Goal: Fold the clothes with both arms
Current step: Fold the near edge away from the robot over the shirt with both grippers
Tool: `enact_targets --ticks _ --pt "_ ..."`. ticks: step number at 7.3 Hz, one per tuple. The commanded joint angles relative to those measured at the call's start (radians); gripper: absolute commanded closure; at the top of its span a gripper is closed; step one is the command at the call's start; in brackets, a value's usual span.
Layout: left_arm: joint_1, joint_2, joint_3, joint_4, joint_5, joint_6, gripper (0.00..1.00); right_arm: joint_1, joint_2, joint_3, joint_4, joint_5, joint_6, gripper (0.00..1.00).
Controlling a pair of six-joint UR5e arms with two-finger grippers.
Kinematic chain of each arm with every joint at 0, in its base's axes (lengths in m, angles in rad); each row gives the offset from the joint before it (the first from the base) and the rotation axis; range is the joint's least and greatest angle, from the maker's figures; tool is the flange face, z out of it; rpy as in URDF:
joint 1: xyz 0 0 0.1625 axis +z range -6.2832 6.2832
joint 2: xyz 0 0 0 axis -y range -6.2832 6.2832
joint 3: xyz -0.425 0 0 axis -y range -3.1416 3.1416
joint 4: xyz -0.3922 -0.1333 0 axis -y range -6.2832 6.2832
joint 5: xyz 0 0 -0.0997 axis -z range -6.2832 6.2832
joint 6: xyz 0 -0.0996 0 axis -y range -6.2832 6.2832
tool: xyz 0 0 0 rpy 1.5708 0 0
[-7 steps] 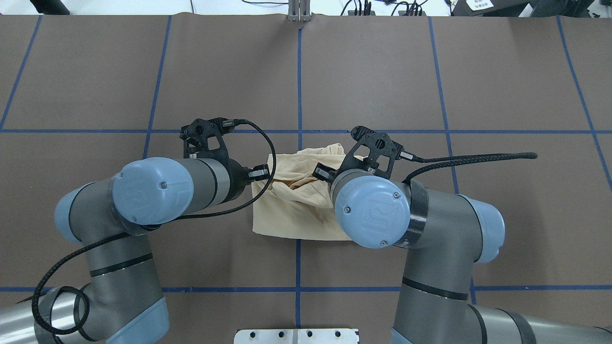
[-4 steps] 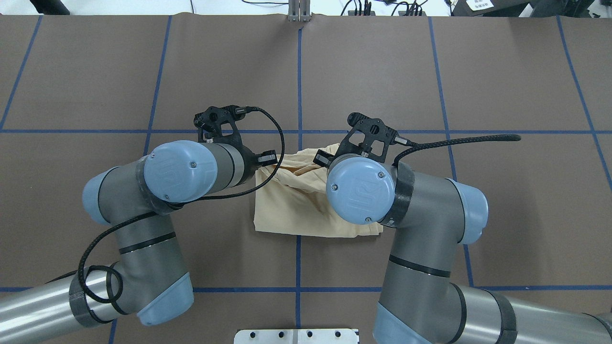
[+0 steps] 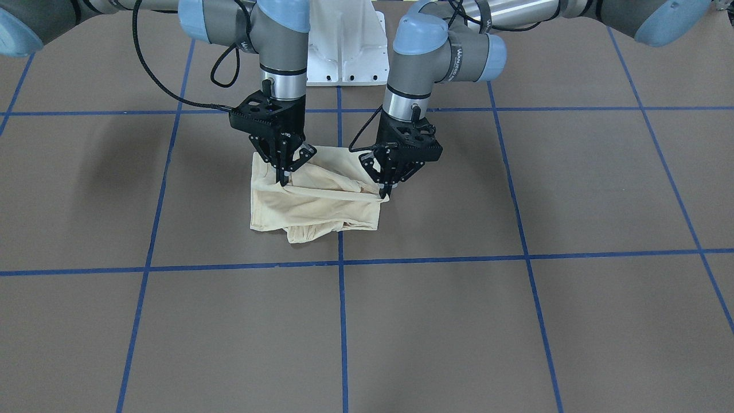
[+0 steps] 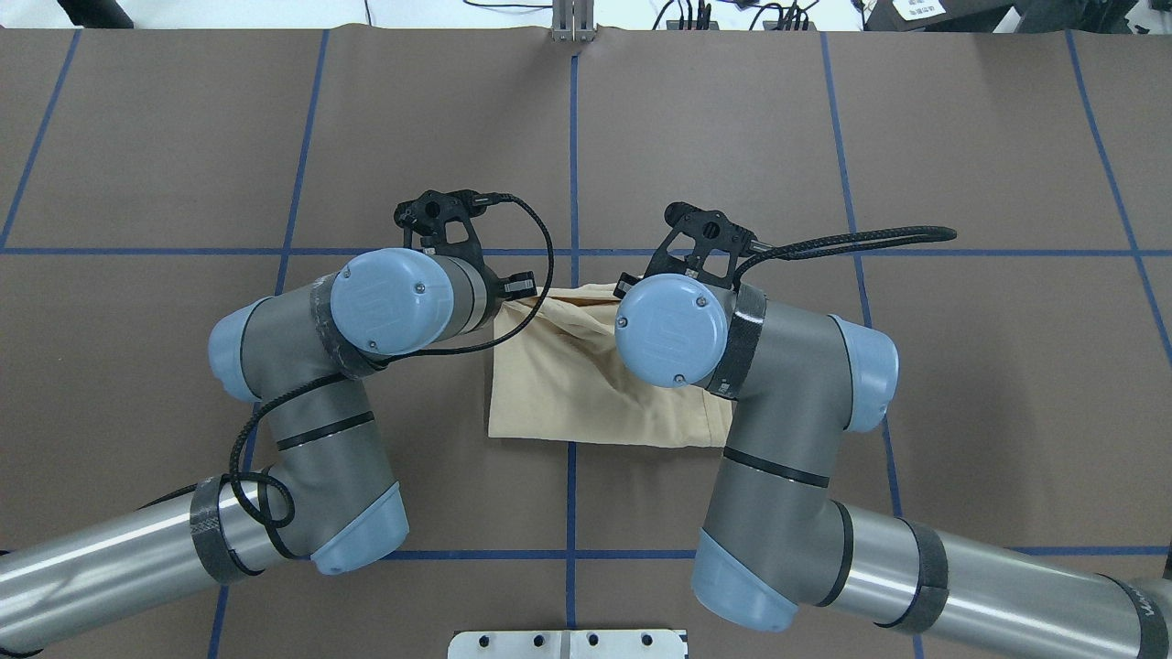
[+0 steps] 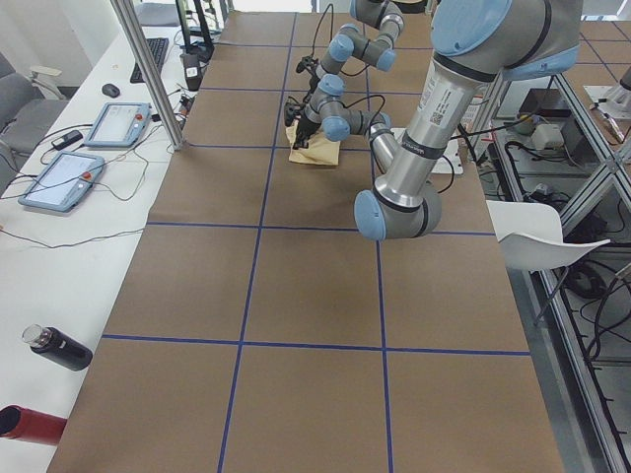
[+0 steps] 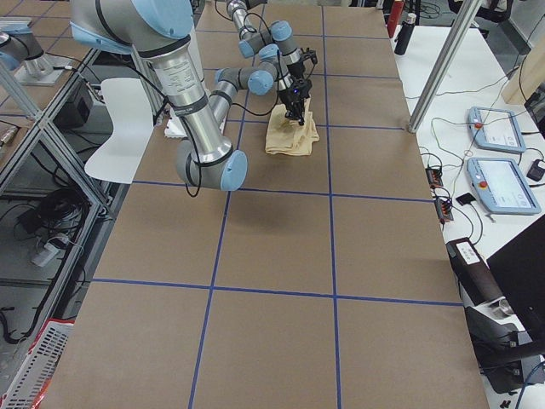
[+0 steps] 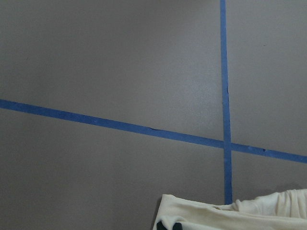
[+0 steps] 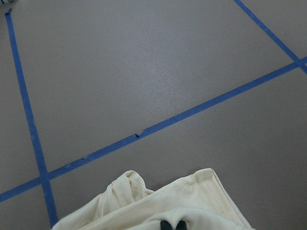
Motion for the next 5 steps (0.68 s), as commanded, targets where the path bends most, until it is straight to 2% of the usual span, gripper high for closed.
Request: enact_targets --ticks 1,2,3,4,5 --pt "0.000 -0.024 0.058 -0.036 -0.001 0.002 1.00 0.002 0.019 -0.044 0.000 0.002 -0.008 1.00" --pt "0.000 -0.023 0.060 -0.039 -0.002 0.005 0.47 0.002 0.025 -0.057 0.000 0.003 -0.032 0.43" --pt "-0.001 -0.014 0.051 -0.048 -0.004 0.066 0.00 0.002 0.031 -0.057 0.014 0.002 -0.115 0.01" --pt "-0.017 -0.011 0.038 -0.056 -0.007 0.138 0.00 0.024 0.031 -0.055 0.063 0.038 -0.131 0.00" --pt "-0.047 0.017 -0.006 -0.056 -0.037 0.223 0.00 0.052 0.044 -0.038 0.065 0.130 -0.164 0.00"
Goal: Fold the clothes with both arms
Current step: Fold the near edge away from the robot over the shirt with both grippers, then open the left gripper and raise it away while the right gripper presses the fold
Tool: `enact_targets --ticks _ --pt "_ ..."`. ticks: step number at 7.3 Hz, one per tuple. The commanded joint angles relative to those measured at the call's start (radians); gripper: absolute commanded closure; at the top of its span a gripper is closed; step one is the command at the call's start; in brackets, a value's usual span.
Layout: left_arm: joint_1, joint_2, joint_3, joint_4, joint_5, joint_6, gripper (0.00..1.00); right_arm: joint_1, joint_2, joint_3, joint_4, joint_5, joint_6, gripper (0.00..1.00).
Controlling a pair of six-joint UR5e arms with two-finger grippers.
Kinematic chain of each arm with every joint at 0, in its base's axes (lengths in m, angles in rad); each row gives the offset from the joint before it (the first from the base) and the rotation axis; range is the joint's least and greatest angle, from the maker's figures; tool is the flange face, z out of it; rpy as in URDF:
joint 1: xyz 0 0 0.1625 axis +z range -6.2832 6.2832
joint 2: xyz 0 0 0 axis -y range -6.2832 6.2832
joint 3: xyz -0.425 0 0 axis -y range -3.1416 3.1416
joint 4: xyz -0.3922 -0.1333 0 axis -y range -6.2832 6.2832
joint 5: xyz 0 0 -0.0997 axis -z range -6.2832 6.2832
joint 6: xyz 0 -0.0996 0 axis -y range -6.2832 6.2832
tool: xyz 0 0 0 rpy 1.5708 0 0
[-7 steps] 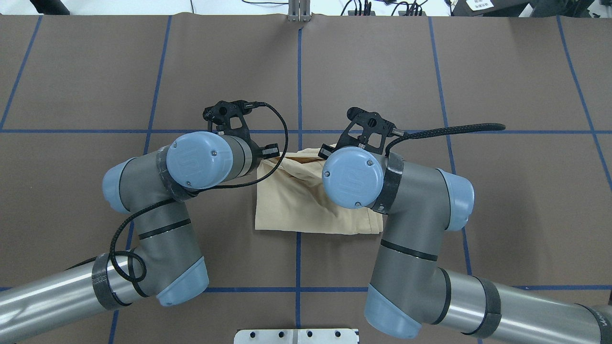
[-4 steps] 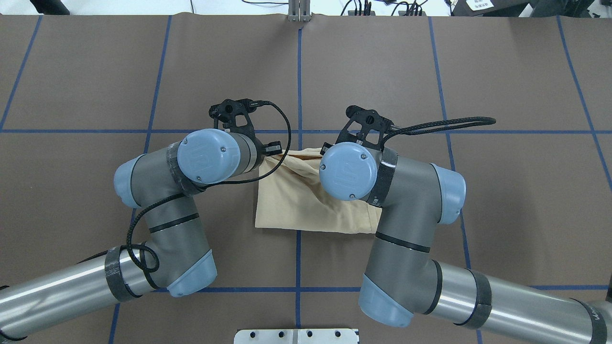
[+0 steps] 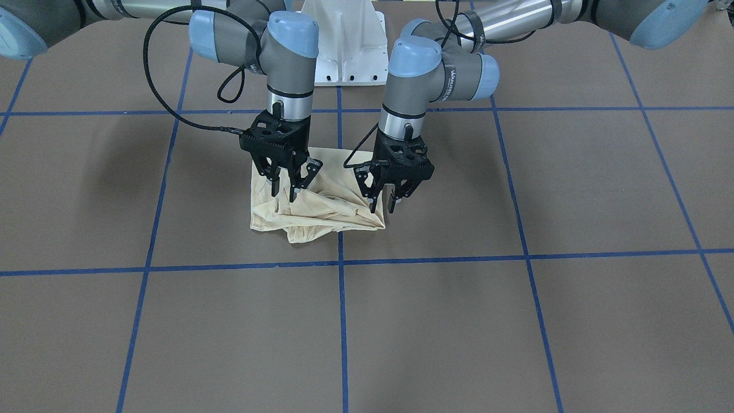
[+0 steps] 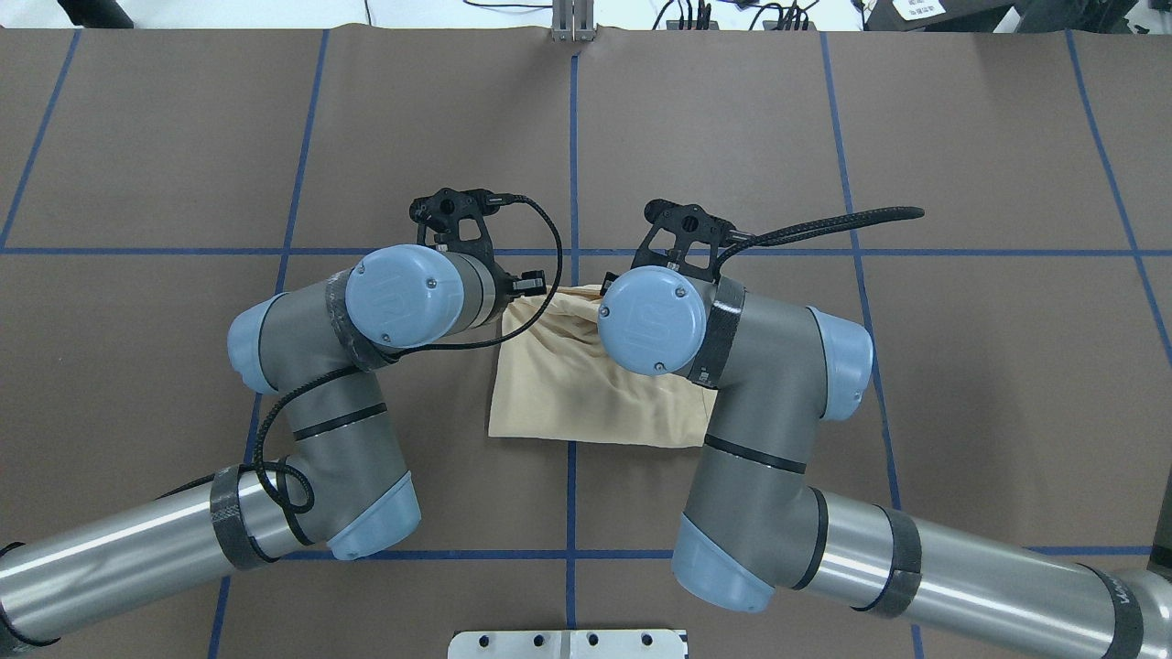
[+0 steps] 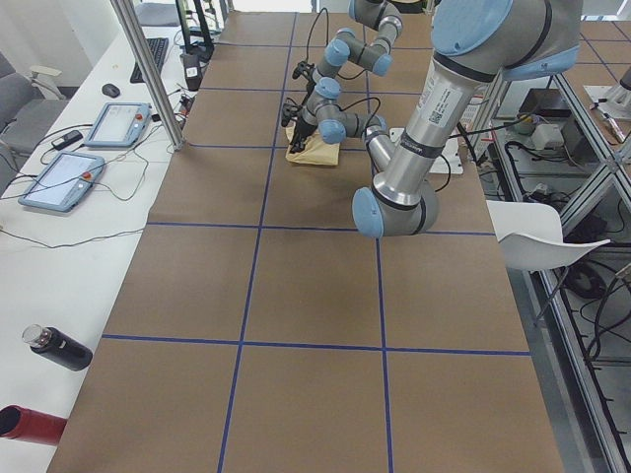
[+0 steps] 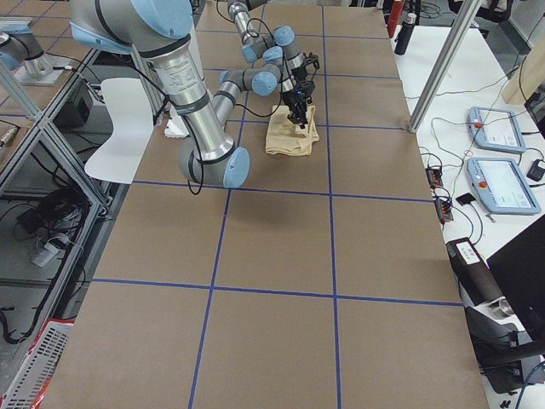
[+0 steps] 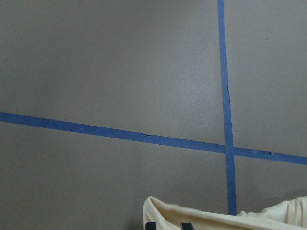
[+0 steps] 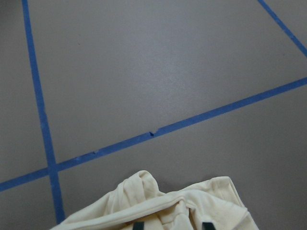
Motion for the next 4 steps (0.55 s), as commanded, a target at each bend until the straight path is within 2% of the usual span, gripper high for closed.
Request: enact_targets --ticks 1,2,3,4 --pt "-0.074 0.096 -0.118 -0.006 -0.110 0.212 0.00 0.029 0.027 0.026 0.016 0.088 -0.043 0.00" --pt "-0.122 0.164 -0.196 -0.007 -0.169 0.330 0.00 0.008 0.029 0.020 0.014 0.081 -0.040 0.00" --pt "-0.136 0.195 -0.220 -0.007 -0.184 0.351 0.00 -0.035 0.029 0.005 0.013 0.063 -0.040 0.00" --pt "-0.138 0.195 -0.220 -0.006 -0.185 0.351 0.00 -0.071 0.031 -0.022 0.013 0.014 -0.042 0.24"
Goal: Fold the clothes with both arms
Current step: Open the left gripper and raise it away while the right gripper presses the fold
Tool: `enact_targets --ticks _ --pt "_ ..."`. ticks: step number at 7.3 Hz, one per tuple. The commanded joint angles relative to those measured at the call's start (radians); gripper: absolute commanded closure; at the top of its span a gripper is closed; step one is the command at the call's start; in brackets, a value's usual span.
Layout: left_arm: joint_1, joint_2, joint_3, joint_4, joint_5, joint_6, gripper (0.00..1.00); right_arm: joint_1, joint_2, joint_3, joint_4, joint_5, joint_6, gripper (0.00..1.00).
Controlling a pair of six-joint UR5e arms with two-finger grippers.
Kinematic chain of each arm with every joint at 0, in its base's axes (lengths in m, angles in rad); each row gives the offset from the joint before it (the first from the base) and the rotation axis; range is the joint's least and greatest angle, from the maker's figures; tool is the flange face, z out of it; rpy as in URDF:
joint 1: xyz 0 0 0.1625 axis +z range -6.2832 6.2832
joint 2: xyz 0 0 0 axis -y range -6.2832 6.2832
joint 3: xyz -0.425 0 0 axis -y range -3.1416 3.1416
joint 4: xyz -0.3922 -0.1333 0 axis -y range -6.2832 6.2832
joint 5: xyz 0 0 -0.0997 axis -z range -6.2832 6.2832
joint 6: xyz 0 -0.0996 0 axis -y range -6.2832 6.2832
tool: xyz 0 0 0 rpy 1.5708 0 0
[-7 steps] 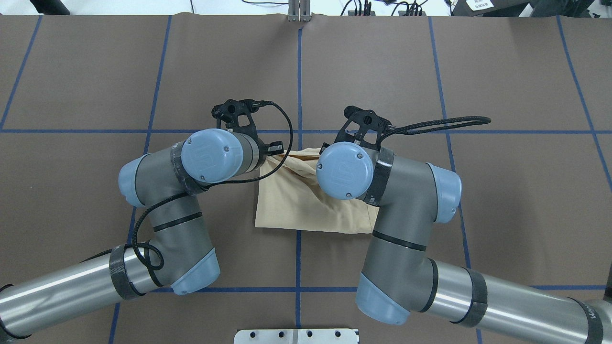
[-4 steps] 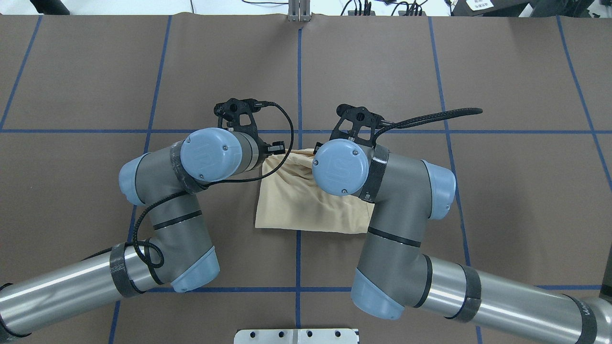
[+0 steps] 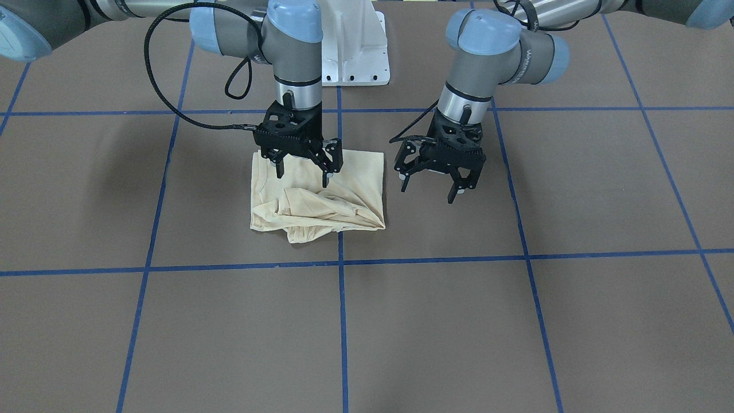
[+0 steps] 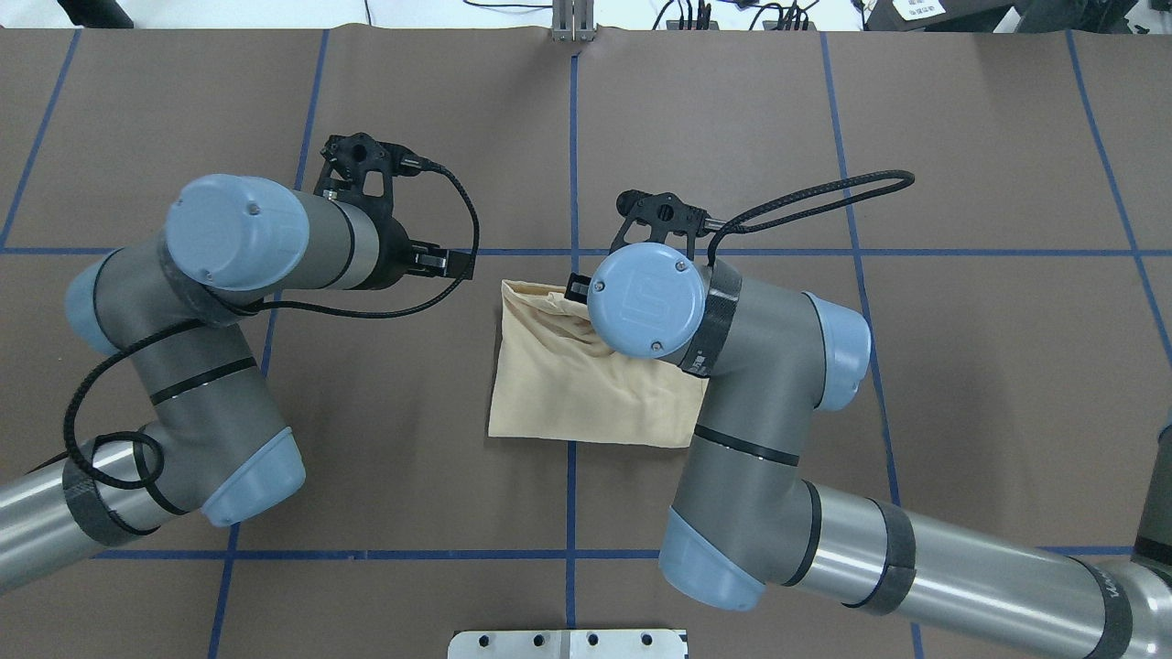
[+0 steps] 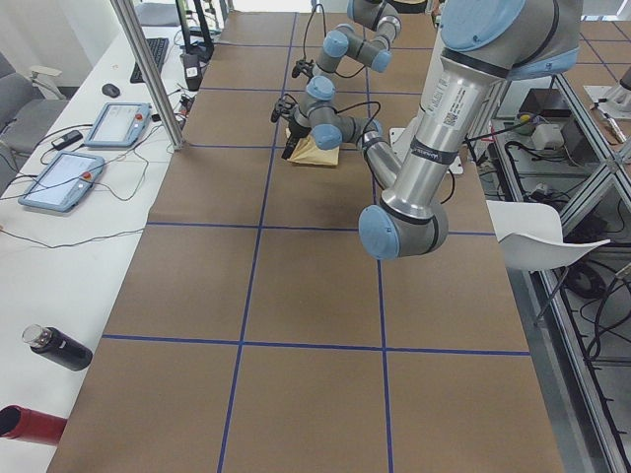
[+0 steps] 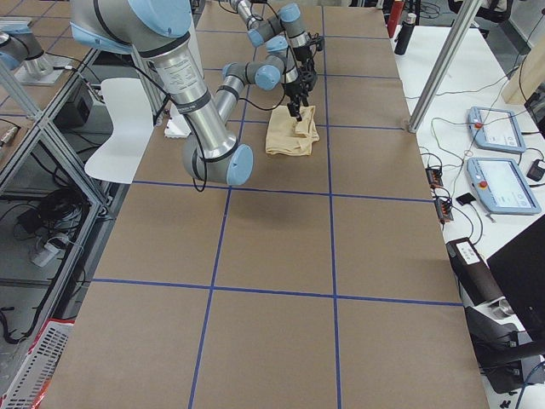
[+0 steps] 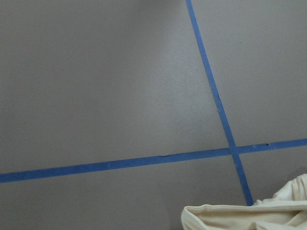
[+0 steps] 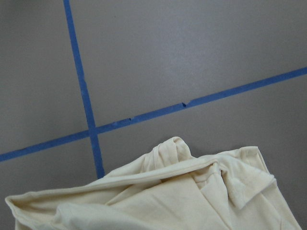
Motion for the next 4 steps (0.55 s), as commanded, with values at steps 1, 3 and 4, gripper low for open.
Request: enact_targets --ticks 1,3,4 --pt "-0.013 0.022 -0.022 -0.001 -0.017 0.022 0.00 -0.055 0.004 -0.067 0.001 -0.046 -0.002 0.50" --pt "-0.013 0.024 -0.022 -0.001 -0.017 0.017 0.00 -0.057 0.033 -0.139 0.005 -0.046 -0.003 0.57" --pt "-0.013 0.024 -0.022 -0.001 -0.017 0.016 0.00 -0.054 0.063 -0.177 0.007 -0.047 -0.006 0.59"
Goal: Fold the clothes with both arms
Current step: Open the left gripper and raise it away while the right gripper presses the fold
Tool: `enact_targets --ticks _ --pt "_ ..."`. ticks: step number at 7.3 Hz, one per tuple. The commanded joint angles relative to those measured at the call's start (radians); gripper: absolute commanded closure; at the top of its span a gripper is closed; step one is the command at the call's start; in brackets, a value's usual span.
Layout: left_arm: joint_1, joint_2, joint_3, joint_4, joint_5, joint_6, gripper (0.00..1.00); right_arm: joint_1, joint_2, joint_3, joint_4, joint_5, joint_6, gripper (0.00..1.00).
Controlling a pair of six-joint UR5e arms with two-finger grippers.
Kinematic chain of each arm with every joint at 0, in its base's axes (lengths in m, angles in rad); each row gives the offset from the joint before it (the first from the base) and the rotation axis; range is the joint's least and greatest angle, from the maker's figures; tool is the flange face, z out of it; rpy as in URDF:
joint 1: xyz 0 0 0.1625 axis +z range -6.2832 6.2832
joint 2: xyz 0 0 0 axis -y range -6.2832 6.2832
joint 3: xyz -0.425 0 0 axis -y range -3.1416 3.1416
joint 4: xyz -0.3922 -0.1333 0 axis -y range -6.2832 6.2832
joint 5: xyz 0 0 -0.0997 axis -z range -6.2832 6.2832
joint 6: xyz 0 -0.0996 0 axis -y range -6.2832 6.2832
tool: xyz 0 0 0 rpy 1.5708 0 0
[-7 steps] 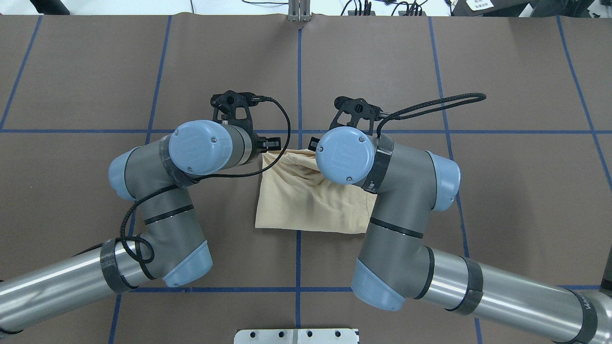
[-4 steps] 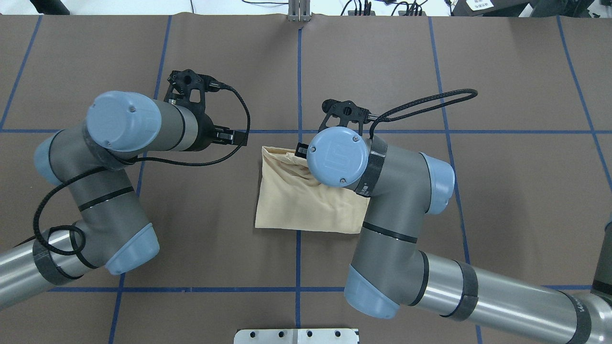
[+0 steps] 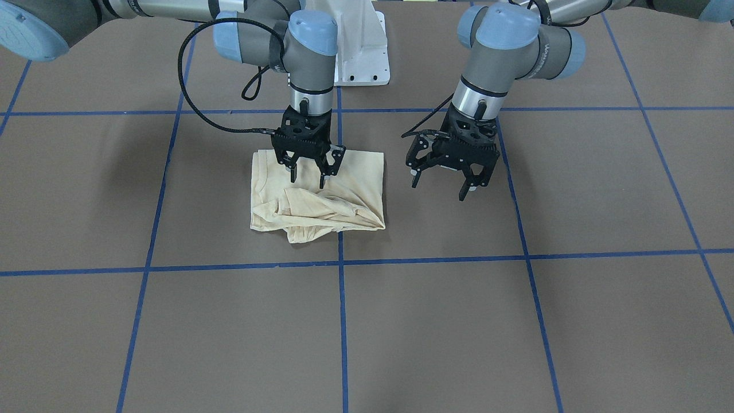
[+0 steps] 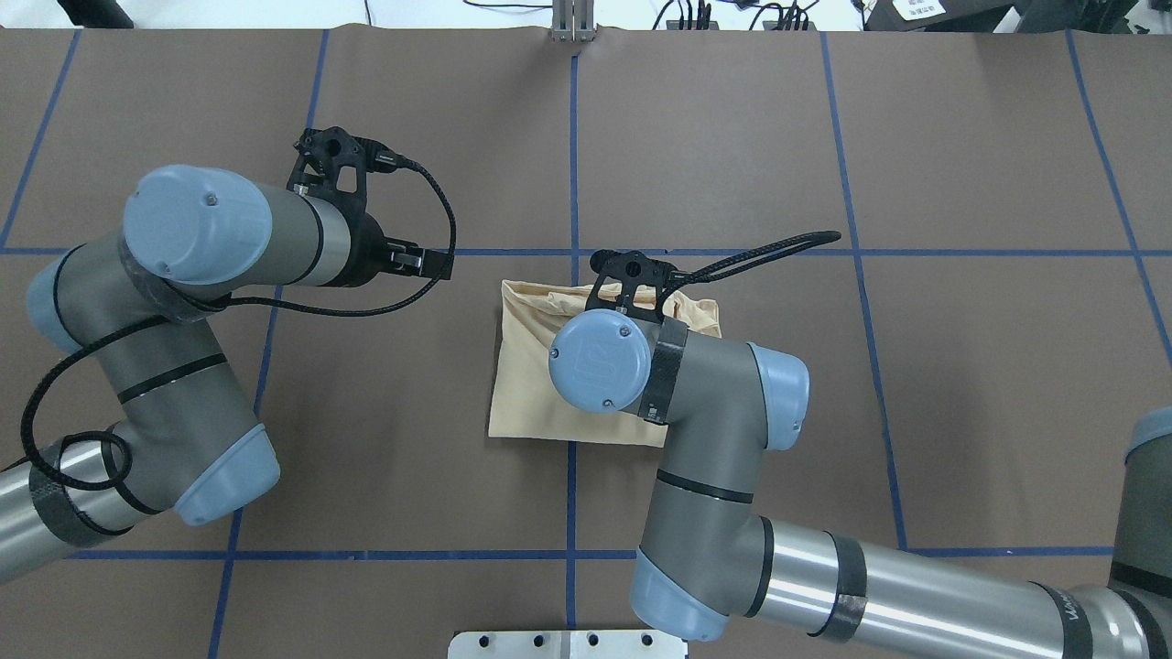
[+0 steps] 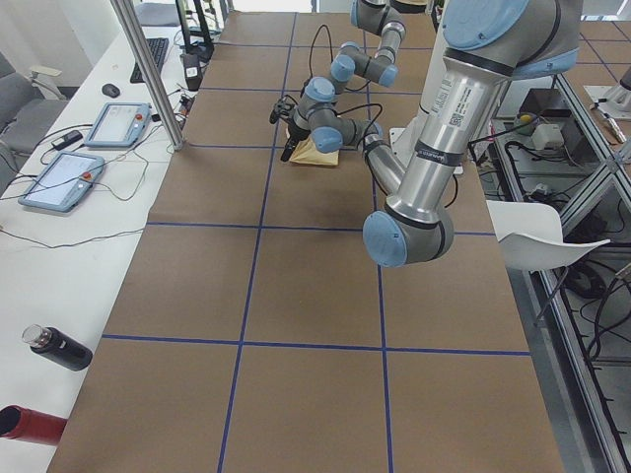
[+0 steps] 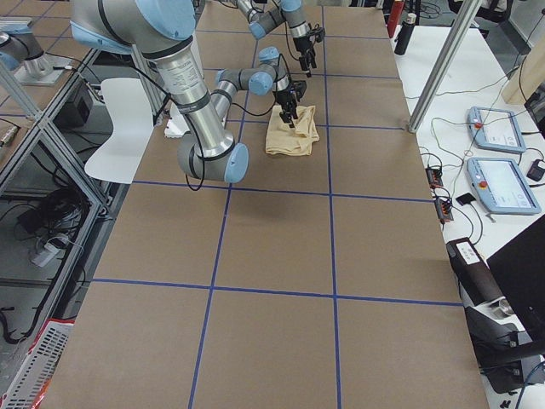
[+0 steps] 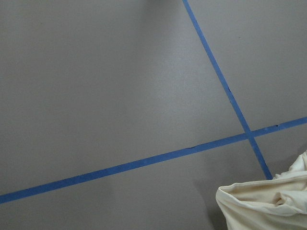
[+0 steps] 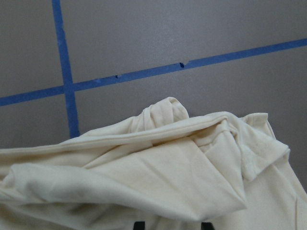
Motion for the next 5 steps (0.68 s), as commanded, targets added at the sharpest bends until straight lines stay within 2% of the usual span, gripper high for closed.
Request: enact_targets --ticks 1,2,4,5 --pt "0.000 0.001 -0.001 0.000 0.000 -0.004 0.00 0.017 0.039 -0.059 0.002 -0.004 -0.013 0.60" --pt "0.000 0.001 -0.002 0.000 0.000 -0.004 0.00 0.053 0.042 -0.079 0.033 -0.004 -0.038 0.62" --pt "0.000 0.001 -0.004 0.000 0.000 -0.004 0.00 0.163 0.111 -0.287 0.207 -0.002 -0.117 0.63" --pt "0.000 0.001 -0.004 0.001 0.000 -0.005 0.00 0.201 0.154 -0.356 0.249 0.004 -0.148 0.58"
